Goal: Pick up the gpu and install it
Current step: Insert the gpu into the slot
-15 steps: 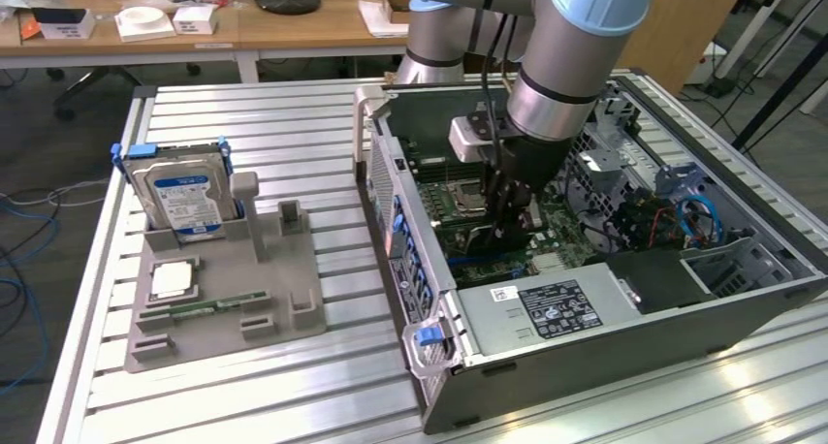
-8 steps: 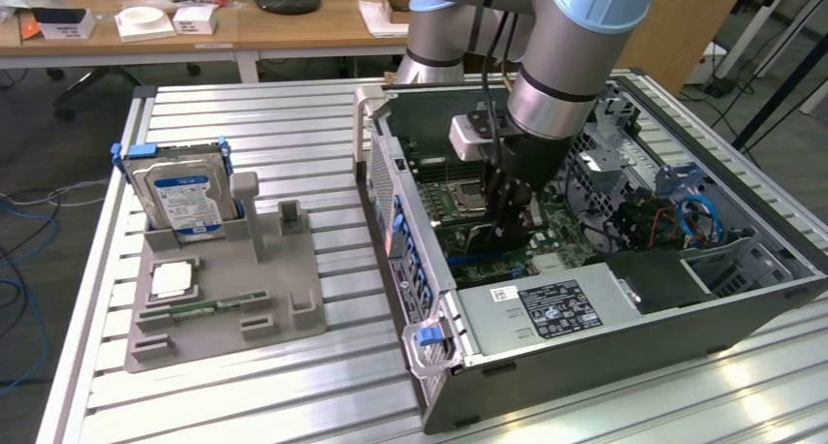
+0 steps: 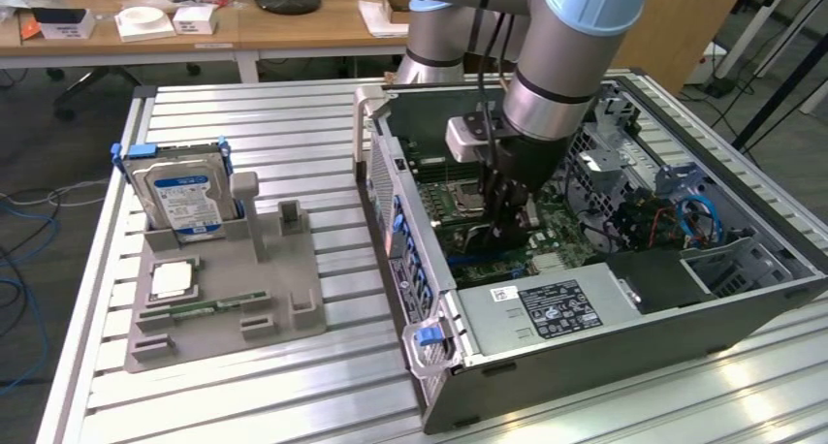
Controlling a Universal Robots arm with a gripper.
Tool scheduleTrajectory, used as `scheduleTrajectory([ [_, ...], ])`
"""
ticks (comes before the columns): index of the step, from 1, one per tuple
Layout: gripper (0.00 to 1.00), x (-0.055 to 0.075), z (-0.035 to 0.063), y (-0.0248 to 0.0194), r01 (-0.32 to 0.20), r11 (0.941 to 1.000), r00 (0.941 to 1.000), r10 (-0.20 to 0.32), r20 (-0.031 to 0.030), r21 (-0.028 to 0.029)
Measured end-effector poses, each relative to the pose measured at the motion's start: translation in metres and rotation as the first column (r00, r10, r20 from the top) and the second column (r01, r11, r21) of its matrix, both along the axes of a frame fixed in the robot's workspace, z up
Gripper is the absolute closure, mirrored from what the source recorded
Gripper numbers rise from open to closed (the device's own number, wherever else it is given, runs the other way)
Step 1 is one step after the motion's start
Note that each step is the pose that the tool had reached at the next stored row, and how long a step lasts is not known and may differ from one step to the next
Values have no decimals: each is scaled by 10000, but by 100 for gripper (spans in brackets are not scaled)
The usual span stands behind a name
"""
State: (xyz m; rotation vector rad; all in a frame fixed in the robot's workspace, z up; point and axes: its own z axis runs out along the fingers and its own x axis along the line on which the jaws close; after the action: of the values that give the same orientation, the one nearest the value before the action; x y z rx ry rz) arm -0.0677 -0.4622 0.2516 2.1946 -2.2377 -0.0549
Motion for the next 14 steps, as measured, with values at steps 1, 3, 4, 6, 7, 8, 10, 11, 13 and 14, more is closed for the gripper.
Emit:
scheduleTrajectory([
  [1, 73, -5, -6, 0, 0, 10000, 10000, 0, 21, -1],
  [3, 73, -12, -16, 0, 0, 10000, 10000, 0, 46, -2],
  [4, 73, -12, -16, -1, -1, 10000, 10000, 1, 46, -3],
  [6, 73, -12, -16, 0, -2, 10000, 10000, 2, 47, -4],
  [7, 73, -12, -17, 0, -1, 10000, 10000, 1, 48, -3],
  [8, 73, -12, -17, 0, 0, 10000, 10000, 0, 48, -2],
  [10, 73, -12, -17, 0, 0, 10000, 10000, 0, 48, -2],
  [11, 73, -12, -17, 0, 1, 10000, 10000, -1, 48, -2],
  [13, 73, -12, -21, 0, 0, 10000, 10000, 0, 49, 0],
  [14, 73, -12, -26, 0, 0, 10000, 10000, 0, 50, 2],
])
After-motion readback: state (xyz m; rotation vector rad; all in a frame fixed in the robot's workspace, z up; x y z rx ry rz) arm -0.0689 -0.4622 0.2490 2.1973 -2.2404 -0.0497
